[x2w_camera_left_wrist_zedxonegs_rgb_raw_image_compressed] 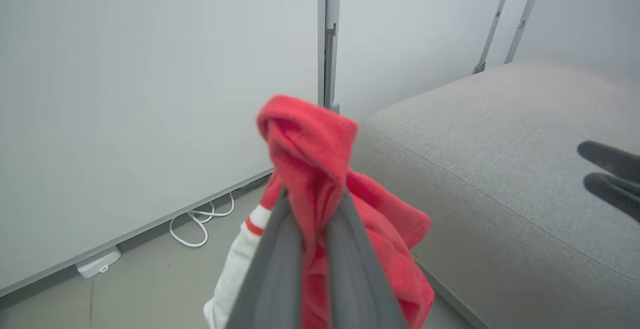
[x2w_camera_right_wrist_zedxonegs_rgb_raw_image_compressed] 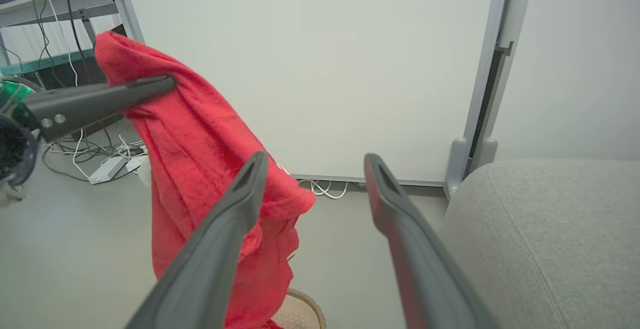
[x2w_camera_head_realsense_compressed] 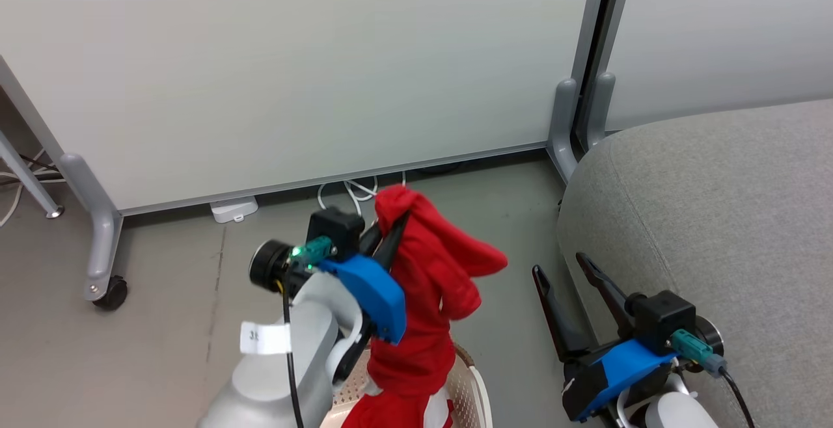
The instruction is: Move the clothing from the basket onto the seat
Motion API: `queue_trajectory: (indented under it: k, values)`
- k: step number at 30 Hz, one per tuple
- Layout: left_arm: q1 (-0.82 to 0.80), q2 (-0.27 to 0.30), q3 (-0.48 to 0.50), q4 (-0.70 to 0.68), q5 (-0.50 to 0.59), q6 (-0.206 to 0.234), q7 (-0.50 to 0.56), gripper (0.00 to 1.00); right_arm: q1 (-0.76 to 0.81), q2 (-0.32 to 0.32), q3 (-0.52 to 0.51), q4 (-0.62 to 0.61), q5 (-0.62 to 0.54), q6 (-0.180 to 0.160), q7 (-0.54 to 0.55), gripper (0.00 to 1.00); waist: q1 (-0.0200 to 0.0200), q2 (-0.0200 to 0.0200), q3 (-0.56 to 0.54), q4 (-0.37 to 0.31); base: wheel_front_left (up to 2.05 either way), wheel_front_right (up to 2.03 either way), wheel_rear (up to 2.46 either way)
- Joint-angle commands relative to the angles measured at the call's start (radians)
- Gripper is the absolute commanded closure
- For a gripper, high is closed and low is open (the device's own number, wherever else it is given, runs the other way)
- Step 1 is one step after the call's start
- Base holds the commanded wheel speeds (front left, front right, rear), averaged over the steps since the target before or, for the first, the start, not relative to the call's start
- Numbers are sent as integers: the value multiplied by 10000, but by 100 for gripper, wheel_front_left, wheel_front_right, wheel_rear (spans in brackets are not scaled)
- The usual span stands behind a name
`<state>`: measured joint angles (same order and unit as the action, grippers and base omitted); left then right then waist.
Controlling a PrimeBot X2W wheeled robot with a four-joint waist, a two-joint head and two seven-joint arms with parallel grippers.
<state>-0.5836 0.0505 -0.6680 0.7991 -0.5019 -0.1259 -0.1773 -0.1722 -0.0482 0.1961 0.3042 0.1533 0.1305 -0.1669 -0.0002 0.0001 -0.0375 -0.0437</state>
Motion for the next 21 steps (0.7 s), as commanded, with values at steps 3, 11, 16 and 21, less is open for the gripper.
queue_trajectory:
  k: [3,11,16,21]
  values:
    - [-479,-3,-168,-531,-488,32,170,100,268,-39,74,-110,-30,4,110,0,2,-1,-74,41,0,0,0]
    - [-1259,0,-852,-1372,-1091,538,453,100,401,-38,141,-251,-43,4,260,0,2,-1,-142,85,0,0,0]
    - [-1450,0,-1166,-1497,-1398,746,425,100,422,-39,196,-322,-45,4,313,0,2,-1,-153,62,0,0,0]
    - [-1328,1,-1430,-1411,-1706,810,357,100,438,-39,164,-371,-67,4,374,0,2,-1,-142,87,0,0,0]
